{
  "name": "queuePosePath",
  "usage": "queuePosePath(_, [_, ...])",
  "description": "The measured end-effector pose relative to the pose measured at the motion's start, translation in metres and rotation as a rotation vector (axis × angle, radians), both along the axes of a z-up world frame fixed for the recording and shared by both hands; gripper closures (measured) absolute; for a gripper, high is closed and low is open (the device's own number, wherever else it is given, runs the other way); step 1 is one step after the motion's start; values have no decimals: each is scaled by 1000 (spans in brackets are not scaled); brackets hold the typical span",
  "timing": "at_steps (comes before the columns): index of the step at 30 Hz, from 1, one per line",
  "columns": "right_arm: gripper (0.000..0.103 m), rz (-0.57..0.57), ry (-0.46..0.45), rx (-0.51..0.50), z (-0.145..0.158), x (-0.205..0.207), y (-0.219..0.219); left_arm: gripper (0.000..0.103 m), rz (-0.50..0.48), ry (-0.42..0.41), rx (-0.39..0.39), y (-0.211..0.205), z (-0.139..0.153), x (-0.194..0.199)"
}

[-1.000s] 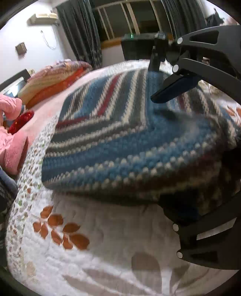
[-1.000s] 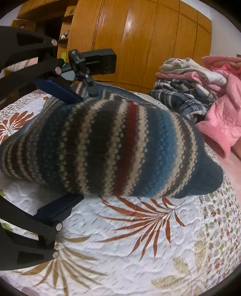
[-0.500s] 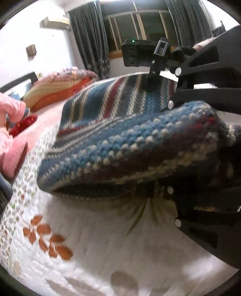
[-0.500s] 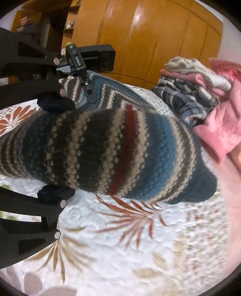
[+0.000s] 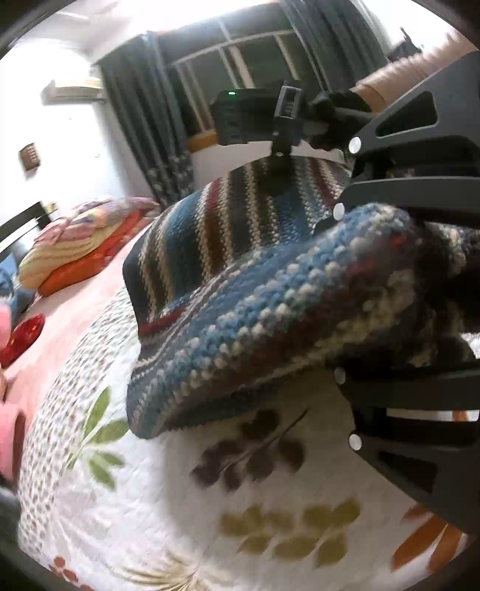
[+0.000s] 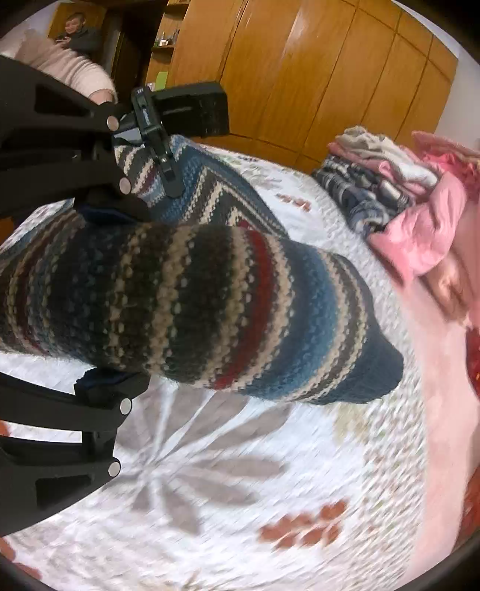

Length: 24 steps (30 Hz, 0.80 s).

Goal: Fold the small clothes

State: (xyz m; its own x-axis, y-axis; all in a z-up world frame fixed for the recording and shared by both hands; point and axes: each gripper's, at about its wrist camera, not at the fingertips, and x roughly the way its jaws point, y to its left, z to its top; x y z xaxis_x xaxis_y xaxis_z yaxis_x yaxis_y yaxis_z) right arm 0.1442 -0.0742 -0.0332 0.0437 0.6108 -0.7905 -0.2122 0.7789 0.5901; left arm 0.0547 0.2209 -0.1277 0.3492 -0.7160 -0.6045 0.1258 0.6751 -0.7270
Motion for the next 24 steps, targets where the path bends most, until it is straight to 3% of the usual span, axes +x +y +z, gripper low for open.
queuePosePath(6, [41,11,50,-45,-30,-14,-22,64,15,6,55,-24,-24,0])
queuePosePath(14, [34,-2,79,-95,-66,-12,-23,49,27,-3,80,-20,-33,-4])
queuePosePath(20, [28,-24,73,-113,-69,-14,-17,38,43,-29,134,-16,-39,-8])
queuePosePath(24, [16,-45,73,-152,-63,-17,-19,33,57,9,171,-15,-34,-8])
